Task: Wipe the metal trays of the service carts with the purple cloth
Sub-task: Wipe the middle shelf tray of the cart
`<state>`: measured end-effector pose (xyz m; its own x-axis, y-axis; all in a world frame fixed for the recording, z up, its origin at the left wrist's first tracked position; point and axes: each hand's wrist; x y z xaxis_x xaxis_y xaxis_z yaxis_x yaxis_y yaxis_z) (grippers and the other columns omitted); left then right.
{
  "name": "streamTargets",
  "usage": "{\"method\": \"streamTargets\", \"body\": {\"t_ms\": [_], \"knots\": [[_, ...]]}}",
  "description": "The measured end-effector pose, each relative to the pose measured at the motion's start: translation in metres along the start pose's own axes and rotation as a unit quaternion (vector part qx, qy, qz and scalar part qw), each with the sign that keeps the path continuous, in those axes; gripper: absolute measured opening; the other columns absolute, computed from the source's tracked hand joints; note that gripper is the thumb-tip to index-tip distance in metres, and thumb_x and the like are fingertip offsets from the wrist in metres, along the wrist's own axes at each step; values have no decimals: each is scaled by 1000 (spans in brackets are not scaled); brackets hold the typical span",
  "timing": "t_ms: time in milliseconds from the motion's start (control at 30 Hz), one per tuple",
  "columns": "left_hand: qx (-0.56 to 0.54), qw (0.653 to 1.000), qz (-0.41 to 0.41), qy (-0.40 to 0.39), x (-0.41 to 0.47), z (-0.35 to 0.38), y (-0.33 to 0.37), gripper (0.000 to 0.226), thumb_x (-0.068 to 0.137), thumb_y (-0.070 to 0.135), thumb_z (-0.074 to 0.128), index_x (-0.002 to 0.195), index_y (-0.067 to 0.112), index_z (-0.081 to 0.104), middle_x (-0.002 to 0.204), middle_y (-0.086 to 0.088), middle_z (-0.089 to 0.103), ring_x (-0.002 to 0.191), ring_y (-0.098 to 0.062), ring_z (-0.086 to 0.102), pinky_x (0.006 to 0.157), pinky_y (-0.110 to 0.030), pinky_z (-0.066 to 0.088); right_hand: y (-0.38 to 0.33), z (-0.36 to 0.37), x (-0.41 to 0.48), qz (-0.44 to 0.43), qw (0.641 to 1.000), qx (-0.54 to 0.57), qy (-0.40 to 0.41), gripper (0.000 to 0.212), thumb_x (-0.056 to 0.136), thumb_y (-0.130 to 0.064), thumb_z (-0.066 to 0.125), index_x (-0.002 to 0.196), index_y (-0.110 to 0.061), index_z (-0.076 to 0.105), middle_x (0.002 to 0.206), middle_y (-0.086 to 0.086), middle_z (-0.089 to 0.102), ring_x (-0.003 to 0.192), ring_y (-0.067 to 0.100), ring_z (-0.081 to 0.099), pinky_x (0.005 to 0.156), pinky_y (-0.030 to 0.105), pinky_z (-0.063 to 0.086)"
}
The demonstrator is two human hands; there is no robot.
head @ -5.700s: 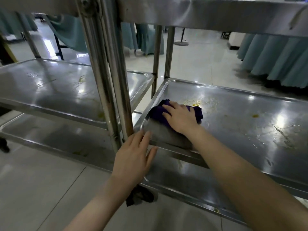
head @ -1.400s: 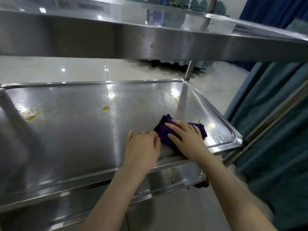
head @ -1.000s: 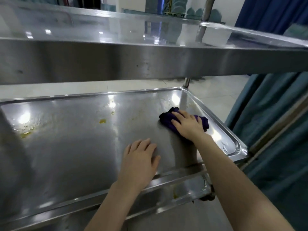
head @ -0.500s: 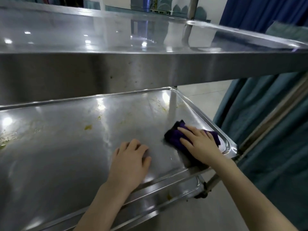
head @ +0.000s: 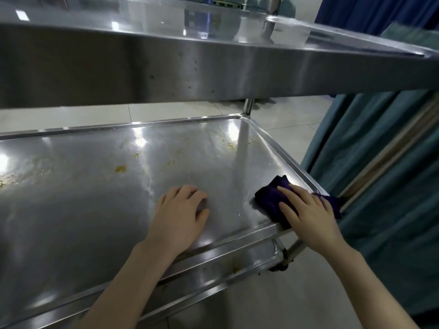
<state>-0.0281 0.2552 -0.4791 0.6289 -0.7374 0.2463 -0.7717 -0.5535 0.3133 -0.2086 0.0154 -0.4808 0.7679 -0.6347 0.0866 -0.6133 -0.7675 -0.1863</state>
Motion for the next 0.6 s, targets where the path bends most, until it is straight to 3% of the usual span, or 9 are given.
{"method": "streamTargets", "body": {"t_ms": [167, 300, 367, 500, 600], "knots": [[-31, 998, 39, -37, -7, -11, -15, 43, 94, 42, 51, 135, 32, 50, 146, 11, 41, 133, -14, 37, 111, -30, 27, -2, -6, 86, 22, 1000, -3, -15, 48, 100, -51, 26, 147, -43, 24, 158, -7, 20, 142, 26, 25, 118, 53, 7], [-35, 999, 31, -25, -26, -22, -32, 40, 92, 37, 57, 131, 28, 55, 141, 8, 47, 129, -15, 42, 109, -31, 32, -56, 1, 148, 69, 997, 17, -29, 50, 100, -48, 27, 148, -36, 26, 161, -3, 15, 145, 27, 16, 116, 58, 3], [-9, 1000, 4, -21, -33, -29, -46, 39, 91, 37, 57, 129, 29, 56, 141, 7, 48, 128, -17, 43, 109, -33, 33, -110, 15, 142, 5, 999, 25, -48, 49, 100, -49, 27, 148, -39, 27, 161, -6, 15, 144, 27, 19, 116, 57, 5], [9, 996, -84, 15, -33, -39, -65, 38, 91, 36, 56, 128, 26, 56, 139, 1, 50, 125, -21, 46, 107, -37, 35, -202, 44, 87, -215, 975, 43, -48, 47, 98, -52, 33, 144, -43, 32, 157, -10, 23, 140, 24, 27, 115, 54, 6], [-13, 991, -127, 38, -31, -40, -66, 36, 90, 30, 59, 125, 20, 58, 133, -5, 54, 120, -26, 49, 103, -39, 38, -191, 38, 79, -244, 967, 38, -60, 48, 97, -54, 33, 144, -44, 32, 157, -11, 25, 139, 24, 30, 116, 53, 10]]}}
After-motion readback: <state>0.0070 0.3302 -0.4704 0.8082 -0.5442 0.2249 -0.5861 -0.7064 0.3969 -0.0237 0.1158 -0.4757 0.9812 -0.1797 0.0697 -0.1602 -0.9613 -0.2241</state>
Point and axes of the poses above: each hand's wrist, its own x-axis towards the middle knuckle, its own z-axis out of the palm, y = z × x
